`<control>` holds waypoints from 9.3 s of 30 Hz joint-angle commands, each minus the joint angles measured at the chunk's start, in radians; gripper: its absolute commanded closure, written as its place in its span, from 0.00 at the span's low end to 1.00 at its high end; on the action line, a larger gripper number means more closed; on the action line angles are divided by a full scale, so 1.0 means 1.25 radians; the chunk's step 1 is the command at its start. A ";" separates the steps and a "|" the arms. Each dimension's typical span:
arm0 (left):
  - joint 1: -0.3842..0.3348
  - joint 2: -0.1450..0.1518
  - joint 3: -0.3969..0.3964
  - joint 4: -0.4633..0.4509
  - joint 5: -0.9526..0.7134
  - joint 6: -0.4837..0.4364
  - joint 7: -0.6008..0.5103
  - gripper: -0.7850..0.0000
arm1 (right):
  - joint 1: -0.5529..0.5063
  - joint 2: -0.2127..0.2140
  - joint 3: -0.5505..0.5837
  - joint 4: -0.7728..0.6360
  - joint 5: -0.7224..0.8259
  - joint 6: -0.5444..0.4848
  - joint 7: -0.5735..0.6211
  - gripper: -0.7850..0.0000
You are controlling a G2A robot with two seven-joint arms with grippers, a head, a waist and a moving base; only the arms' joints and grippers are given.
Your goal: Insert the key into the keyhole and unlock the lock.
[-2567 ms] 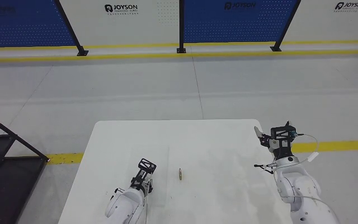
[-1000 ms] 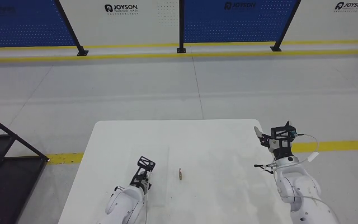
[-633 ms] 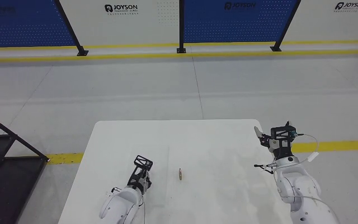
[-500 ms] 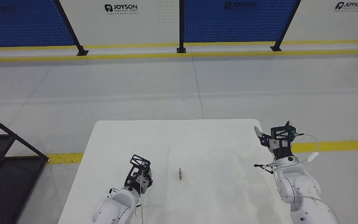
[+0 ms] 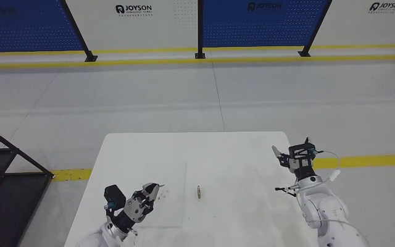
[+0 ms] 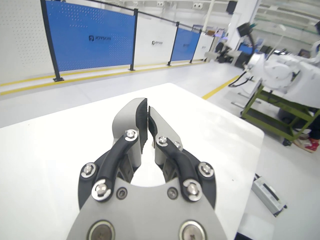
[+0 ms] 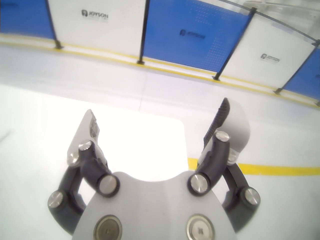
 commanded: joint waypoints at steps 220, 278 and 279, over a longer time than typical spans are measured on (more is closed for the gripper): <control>-0.332 -0.104 0.503 0.307 -0.574 -0.248 0.230 1.00 | 0.173 -0.229 -0.556 0.370 0.487 -0.519 -0.694 1.00; -0.296 -0.147 0.407 0.326 -0.580 -0.266 0.102 0.62 | 0.153 -0.239 -0.516 0.358 0.486 -0.539 -0.607 1.00; -0.295 -0.146 0.405 0.324 -0.579 -0.266 0.095 0.63 | 0.152 -0.238 -0.514 0.358 0.487 -0.538 -0.598 1.00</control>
